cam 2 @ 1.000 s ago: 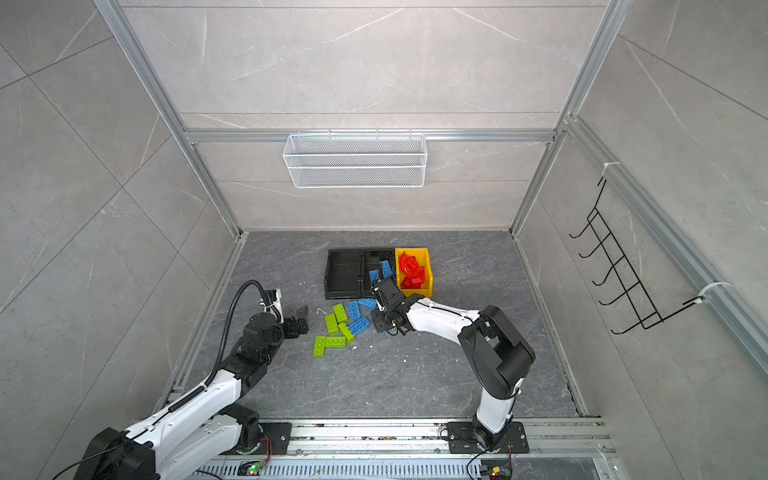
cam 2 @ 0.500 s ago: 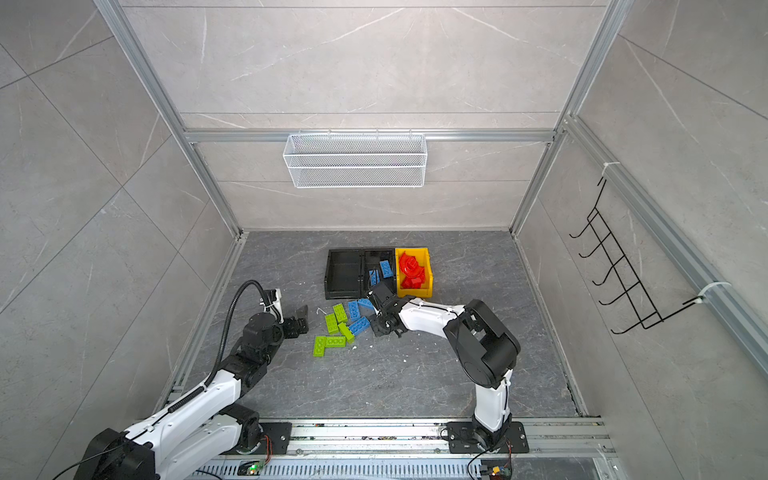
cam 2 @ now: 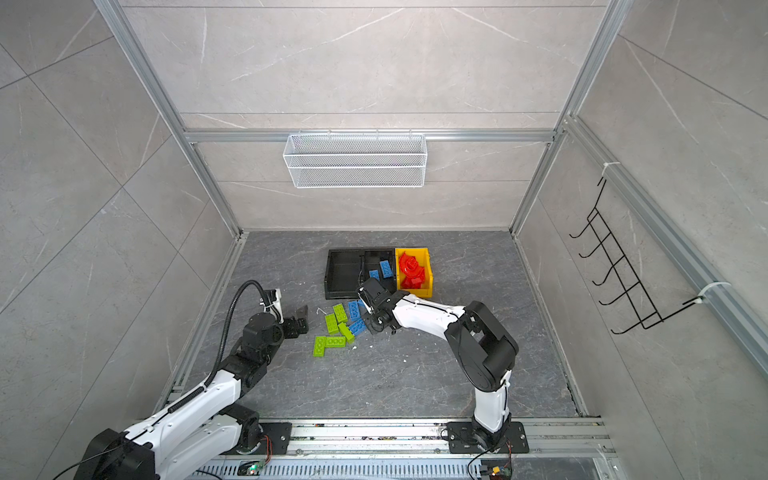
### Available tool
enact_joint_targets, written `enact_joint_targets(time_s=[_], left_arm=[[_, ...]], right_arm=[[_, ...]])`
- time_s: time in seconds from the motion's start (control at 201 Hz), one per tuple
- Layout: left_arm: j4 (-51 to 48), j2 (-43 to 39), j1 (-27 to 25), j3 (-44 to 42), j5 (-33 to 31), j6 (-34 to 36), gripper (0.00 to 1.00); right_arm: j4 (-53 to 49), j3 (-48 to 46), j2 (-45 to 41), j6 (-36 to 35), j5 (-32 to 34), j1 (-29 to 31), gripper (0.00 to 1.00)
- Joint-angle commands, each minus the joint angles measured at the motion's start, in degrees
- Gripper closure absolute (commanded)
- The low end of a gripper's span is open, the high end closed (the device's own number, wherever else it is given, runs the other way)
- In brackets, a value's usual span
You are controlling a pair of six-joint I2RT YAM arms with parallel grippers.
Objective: Sort the legos into containers by color
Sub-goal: 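Carry the blue brick into the black bin and open the right gripper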
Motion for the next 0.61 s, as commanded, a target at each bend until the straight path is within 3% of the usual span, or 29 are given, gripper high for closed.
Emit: enact_joint_targets(time_s=[0.0, 0.219, 0.602], left_arm=[[1.9, -0.5, 0.1, 1.2, -0.8, -0.4, 0.01], [1.5, -1.2, 0.1, 1.1, -0.9, -0.4, 0.01], [1.3, -2.3, 0.1, 0.8, -1.3, -0.2, 0.01]], right_arm=[[6.7, -0.6, -7.7, 0.0, -3.1, -0.2, 0.77], [7.6, 6.4, -6.6, -5.2, -3.3, -2.9, 0.71], [1.8, 26.1, 10.4, -5.2, -0.2, -10.7, 0.72]])
